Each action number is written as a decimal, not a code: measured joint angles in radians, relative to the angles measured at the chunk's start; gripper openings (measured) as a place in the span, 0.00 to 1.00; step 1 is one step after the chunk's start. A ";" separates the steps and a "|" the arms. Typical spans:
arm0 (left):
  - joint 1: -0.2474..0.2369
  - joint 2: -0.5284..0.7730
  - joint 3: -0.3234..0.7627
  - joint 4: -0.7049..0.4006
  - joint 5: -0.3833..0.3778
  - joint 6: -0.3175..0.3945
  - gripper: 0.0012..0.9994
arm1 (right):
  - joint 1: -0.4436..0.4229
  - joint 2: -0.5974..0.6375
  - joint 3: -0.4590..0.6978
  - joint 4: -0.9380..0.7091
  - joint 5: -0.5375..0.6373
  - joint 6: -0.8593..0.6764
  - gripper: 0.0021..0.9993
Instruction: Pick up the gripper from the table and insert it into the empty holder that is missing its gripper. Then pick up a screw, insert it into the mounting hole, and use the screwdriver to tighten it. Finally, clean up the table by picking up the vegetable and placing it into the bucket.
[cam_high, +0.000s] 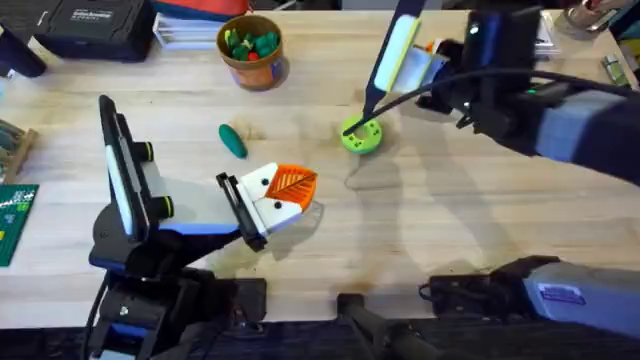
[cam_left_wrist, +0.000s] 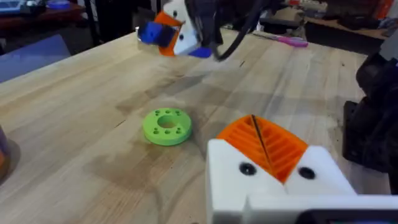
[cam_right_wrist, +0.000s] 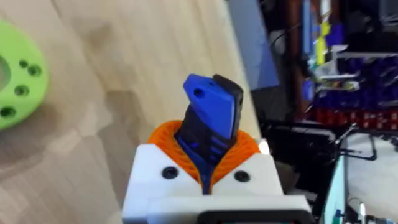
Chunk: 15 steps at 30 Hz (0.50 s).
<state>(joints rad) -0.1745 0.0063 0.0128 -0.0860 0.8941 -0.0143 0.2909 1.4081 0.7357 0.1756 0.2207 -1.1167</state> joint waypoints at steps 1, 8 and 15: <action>0.000 0.000 0.000 0.000 0.000 0.000 0.00 | -0.008 0.029 0.000 0.000 0.000 -0.005 0.03; 0.000 0.000 0.000 0.000 0.000 0.000 0.00 | -0.019 0.176 0.000 0.000 0.001 -0.016 0.08; 0.000 0.000 0.000 0.000 0.000 0.000 0.00 | -0.018 0.182 0.000 -0.012 0.005 0.028 0.64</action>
<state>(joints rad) -0.1744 0.0063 0.0128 -0.0860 0.8942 -0.0143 0.2726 1.5906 0.7359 0.1640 0.2255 -1.0882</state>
